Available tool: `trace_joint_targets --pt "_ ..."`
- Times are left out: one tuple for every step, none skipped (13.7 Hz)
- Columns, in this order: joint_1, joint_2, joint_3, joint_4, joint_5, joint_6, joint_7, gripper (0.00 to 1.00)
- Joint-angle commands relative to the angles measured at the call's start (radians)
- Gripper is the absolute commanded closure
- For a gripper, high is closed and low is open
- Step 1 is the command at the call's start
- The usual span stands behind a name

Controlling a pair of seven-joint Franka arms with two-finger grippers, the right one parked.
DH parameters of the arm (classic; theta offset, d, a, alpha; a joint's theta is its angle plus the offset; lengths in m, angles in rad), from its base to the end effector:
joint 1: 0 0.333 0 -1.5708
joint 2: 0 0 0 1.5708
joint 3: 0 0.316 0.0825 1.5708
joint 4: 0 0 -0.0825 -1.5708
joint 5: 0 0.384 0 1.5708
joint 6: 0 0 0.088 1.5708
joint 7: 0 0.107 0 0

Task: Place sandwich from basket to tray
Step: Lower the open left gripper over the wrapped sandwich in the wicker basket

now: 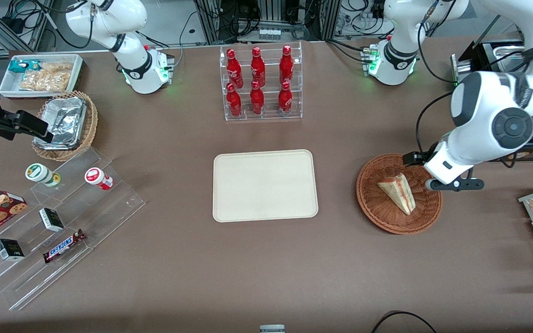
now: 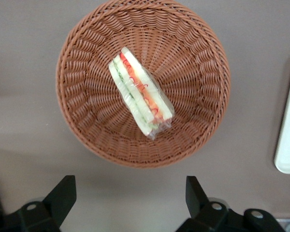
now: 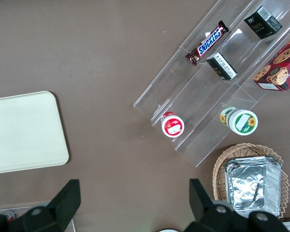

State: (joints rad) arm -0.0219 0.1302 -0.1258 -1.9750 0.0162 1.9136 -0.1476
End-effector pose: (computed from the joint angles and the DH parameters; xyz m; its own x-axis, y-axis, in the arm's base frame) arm 0.5555 -0.0800 0.3898 0.9822 -0.0050 -0.1876 -0.0099 -0.9996 -0.0255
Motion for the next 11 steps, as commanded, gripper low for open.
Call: trace_joint_targets --pt "-0.007 -0.034 0.006 -0.145 0.004 0.152 -0.032 0.0" --pt "-0.004 -0.04 0.006 -0.191 0.004 0.206 -0.044 0.0" --pt "-0.004 -0.043 0.006 -0.227 0.004 0.258 -0.105 0.0" --pt "-0.003 -0.043 0.006 -0.249 0.004 0.295 -0.195 0.0" --pt "-0.004 -0.038 0.006 -0.255 0.004 0.312 -0.292 0.0" --pt "-0.004 -0.035 0.006 -0.255 0.004 0.312 -0.361 0.0" --pt "-0.006 -0.032 0.006 -0.257 0.004 0.314 -0.412 0.0" --pt "-0.006 -0.027 0.006 -0.259 0.004 0.323 -0.478 0.0" --pt "-0.009 -0.014 0.005 -0.259 0.004 0.355 -0.559 0.0" --pt "-0.012 0.002 0.005 -0.259 0.004 0.379 -0.637 0.0" --pt "-0.012 0.012 0.005 -0.259 0.004 0.401 -0.68 0.0"
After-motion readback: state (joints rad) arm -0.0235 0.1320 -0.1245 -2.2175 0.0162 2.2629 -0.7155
